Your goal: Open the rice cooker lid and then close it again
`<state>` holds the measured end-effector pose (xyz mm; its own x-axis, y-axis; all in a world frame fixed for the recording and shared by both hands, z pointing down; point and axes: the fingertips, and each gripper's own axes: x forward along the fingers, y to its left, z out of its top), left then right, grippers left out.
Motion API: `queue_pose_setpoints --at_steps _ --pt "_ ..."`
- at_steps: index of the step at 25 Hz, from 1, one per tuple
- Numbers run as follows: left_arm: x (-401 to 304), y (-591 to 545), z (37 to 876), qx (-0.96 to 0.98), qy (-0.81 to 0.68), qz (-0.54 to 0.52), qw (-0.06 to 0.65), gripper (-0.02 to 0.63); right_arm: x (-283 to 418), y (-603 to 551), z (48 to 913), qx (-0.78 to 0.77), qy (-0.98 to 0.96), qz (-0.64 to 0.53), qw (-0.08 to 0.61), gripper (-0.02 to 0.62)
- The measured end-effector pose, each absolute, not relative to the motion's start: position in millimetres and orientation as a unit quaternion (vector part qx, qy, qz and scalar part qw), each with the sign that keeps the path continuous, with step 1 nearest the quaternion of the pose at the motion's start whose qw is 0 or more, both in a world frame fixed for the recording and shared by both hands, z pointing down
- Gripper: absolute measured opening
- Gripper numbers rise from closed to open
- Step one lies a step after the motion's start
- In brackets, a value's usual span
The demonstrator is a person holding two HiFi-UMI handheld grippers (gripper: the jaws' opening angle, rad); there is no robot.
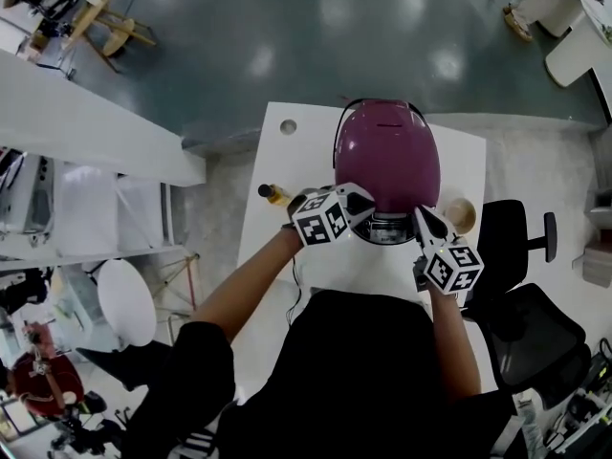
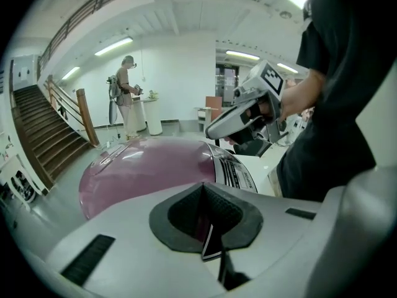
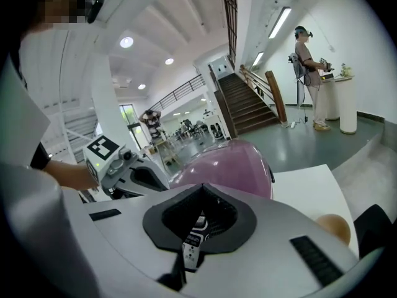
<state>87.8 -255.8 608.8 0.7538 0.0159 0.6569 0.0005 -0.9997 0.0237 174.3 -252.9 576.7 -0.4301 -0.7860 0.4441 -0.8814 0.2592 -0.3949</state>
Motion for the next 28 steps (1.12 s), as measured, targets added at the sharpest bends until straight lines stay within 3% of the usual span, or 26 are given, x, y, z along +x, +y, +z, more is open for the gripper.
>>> queue_pose_setpoints --at_steps 9,13,28 --pt "72 -233 532 0.98 -0.095 0.119 0.132 0.003 179 -191 551 0.558 -0.774 0.286 0.086 -0.001" --pt "55 -179 536 0.973 -0.096 0.085 0.19 0.003 168 -152 537 0.579 -0.765 0.267 0.088 0.0" --pt "8 -31 509 0.944 -0.285 0.047 0.161 0.003 131 -55 479 0.534 -0.826 0.16 0.083 -0.002"
